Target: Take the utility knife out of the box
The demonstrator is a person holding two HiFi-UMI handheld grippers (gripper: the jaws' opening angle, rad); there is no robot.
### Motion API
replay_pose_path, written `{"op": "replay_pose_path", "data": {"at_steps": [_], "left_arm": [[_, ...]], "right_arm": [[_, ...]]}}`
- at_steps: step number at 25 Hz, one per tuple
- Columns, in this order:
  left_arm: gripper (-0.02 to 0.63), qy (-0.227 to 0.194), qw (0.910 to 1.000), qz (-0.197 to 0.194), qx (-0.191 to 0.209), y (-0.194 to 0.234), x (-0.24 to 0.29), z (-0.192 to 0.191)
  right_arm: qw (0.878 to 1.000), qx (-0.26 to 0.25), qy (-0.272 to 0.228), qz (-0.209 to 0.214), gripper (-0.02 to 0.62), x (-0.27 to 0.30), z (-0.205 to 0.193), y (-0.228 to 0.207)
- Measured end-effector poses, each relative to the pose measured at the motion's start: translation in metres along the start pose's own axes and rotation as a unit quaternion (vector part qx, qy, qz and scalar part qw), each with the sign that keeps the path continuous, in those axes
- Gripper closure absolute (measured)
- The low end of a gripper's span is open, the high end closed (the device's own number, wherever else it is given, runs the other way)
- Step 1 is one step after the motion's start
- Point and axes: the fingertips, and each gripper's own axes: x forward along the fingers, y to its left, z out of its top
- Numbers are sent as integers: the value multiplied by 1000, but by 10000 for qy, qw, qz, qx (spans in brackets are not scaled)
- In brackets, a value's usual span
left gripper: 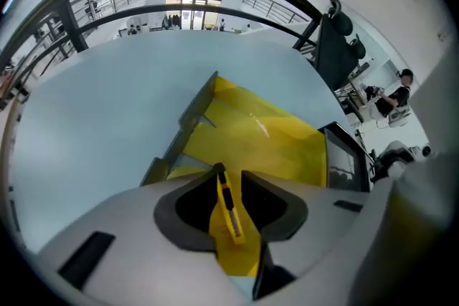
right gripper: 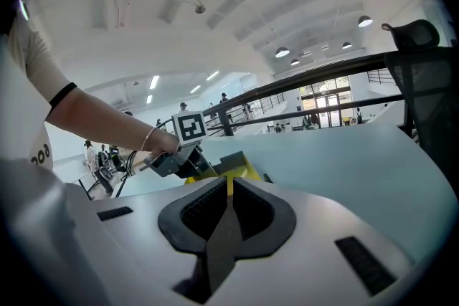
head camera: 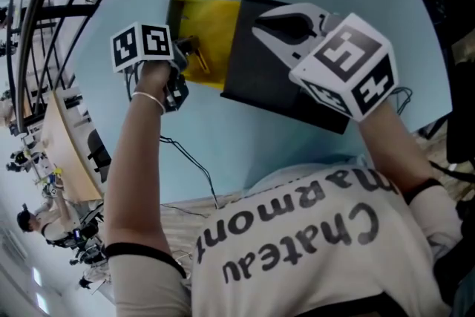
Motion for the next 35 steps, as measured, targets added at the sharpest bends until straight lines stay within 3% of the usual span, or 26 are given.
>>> {"op": "replay_pose_path", "data": {"at_steps": [4, 8, 10, 18, 29, 35], "left_arm": [[503, 75, 9994, 194, -262, 24, 12, -11], [463, 65, 9988, -39, -476, 19, 9, -11], [440, 141, 9989, -84, -450, 16, 11, -14], [450, 258, 9989, 50, -392, 27, 19, -15], [486, 522, 9969, 578, 147, 36, 24, -20], [540, 474, 9968, 627, 118, 40, 20, -18]], "right_arm": [[9999, 143, -4, 60, 546, 0, -11, 8], [10000, 83, 40, -14, 546, -10, -11, 6], [10000, 80, 50, -26, 546, -12, -14, 5], [9999, 151, 28, -44, 546, -5, -22, -2], [9997, 220, -56, -23, 546, 0, -23, 3], [9996, 239, -74, -107, 546, -8, -21, -2]]}}
